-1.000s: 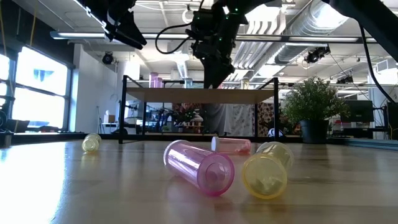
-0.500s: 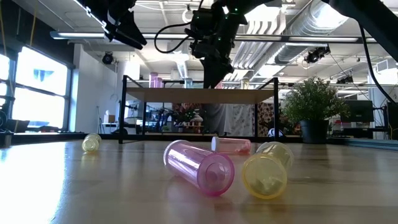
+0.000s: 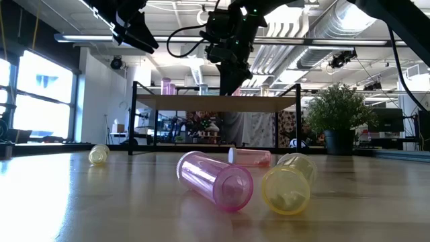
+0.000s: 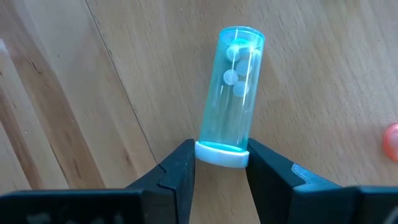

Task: Pick and place medicine bottles onto shelf by color
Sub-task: Put the top blue pill bottle on the shelf aligned with the other blue pill bottle

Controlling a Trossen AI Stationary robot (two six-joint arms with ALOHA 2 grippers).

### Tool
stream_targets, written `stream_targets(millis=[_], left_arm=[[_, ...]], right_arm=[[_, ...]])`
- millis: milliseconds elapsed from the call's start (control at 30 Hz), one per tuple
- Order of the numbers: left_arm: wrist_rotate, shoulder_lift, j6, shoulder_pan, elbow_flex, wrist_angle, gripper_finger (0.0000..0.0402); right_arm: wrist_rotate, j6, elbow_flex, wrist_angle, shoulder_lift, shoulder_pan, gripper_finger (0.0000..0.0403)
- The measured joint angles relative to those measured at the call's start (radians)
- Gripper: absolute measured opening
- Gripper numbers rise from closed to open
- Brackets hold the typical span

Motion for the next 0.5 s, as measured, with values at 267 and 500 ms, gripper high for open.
stream_targets(millis=[267, 500], left_arm=[[0.003, 0.000, 0.002, 0.000, 0.000, 0.000, 0.0230], [0.004, 0.000, 0.003, 0.000, 0.000, 0.000, 0.0230]], right_arm=[[-0.013, 0.000, 0.000, -0.003, 0.000, 0.003, 0.0100], [-0.021, 0.003, 0.000, -0.005, 0.000, 0.004, 0.0100]])
